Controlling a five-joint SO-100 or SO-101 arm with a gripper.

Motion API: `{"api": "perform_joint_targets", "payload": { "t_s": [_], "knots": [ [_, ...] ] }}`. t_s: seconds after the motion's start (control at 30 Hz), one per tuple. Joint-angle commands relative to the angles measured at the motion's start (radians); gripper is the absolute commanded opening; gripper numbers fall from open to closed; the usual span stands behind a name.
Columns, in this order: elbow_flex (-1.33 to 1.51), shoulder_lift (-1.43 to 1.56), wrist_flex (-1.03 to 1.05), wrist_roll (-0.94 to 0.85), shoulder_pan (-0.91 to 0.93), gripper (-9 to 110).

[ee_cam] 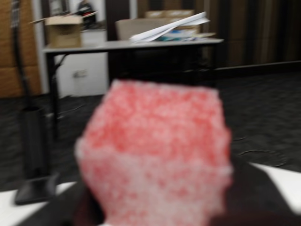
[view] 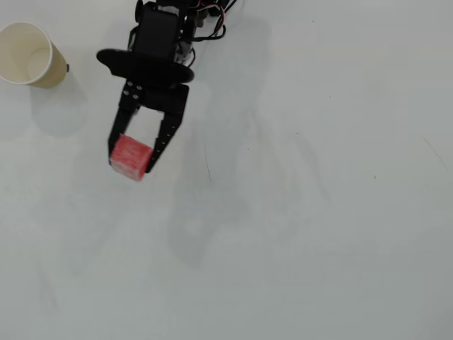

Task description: Pick up the cube and drop it in the cup.

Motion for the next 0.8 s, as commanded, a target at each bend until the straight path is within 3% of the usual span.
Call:
{"api": "perform_joint_targets", "payload": {
  "t_s": [0.0, 0.33, 0.77],
  "knots": [
    [-0.017, 0.086, -0.034, 0.0, 0.074, 10],
    [0.025, 0.181, 0.006, -0.002, 0.282, 9],
    [0.012, 0.261, 0.37, -0.003, 0.505, 6]
  ]
}}
